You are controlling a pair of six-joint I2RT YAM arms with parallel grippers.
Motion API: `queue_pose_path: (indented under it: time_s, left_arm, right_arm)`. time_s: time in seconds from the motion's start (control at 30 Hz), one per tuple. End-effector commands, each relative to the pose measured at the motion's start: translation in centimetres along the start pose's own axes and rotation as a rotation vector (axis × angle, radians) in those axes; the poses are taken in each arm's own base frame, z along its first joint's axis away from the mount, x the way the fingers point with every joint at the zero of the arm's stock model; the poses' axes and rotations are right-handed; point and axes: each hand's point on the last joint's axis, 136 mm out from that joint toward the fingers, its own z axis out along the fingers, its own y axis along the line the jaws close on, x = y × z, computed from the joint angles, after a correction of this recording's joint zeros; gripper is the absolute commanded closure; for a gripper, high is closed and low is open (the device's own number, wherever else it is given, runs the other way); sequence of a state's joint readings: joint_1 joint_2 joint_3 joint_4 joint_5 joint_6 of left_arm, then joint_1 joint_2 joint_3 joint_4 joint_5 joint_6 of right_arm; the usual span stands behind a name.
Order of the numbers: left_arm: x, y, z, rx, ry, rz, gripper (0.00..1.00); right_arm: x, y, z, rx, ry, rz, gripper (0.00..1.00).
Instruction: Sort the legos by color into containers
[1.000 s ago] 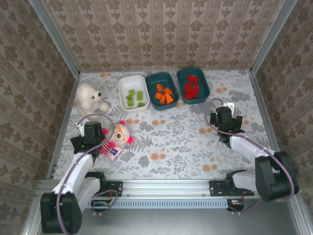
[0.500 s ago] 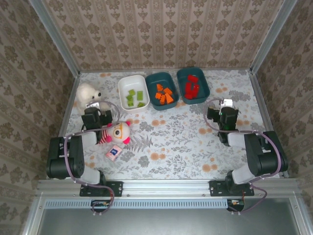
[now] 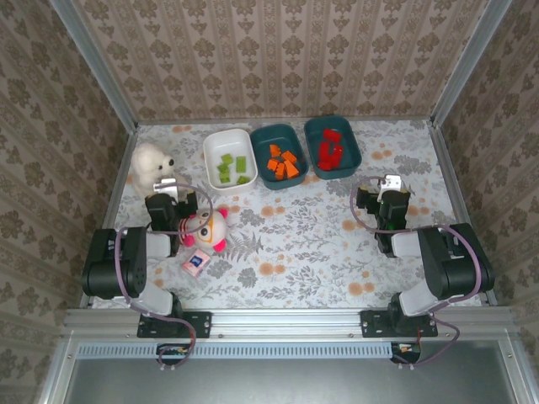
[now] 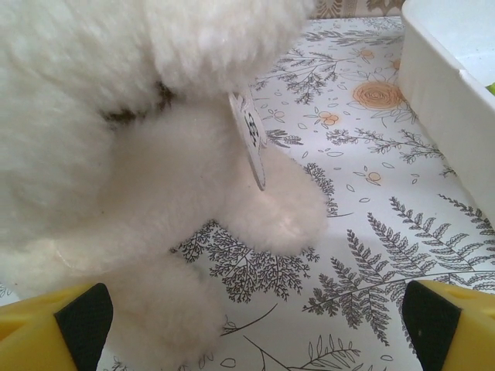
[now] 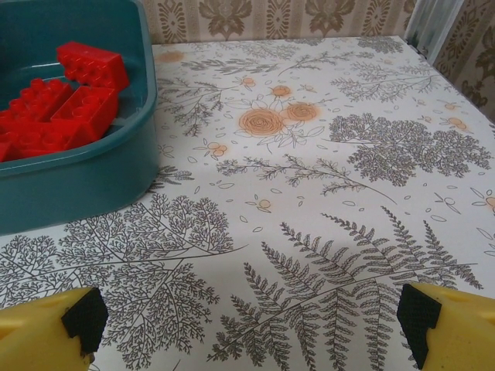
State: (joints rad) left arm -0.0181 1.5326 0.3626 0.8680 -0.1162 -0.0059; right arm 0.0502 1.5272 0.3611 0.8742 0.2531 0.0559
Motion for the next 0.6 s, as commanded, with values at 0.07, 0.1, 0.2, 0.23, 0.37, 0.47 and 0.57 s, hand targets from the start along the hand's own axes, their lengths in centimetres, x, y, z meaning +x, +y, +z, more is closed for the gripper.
queue_pose_path:
  time_s: [0.07,0.1,0.2,0.23,0.37,0.47,0.57]
  left_arm:
    - [-1.57,0.02,0.23,-0.006,-0.047,0.016,0.0]
    - [-1.48,-0.28,0.28,-0.001,-0.04,0.031,0.0]
    - [-1.58,-0.92,0.38,0.026,-0.037,0.048,0.0]
    - [-1.54,-0.93,0.39,0.027,-0.036,0.049,0.0]
    - [-1.58,-0.93,0.38,0.026,-0.037,0.047,0.0]
    - [-1.53,-0.92,0.39,0.026,-0.035,0.048,0.0]
    - [-1.57,-0.95,0.41,0.027,-0.036,0.047,0.0]
  right_arm:
    - [-1.64,0.13,0.28,0.001,-0.049,0.018,0.0]
    - [-1.64,0.25,0.28,-0.003,-0.049,0.014,0.0]
    - [-1.56,0.24,0.32,-0.004,-0.045,0.016,0.0]
    - [-1.54,0.22,0.29,-0.003,-0.045,0.015,0.0]
    - [-1.5,0.22,0.42,-0.003,-0.04,0.014,0.0]
    - [-1.56,0.34,0.54,-0.005,-0.036,0.013,0.0]
    - [-1.53,0.32,0.35,-0.009,-0.042,0.013,0.0]
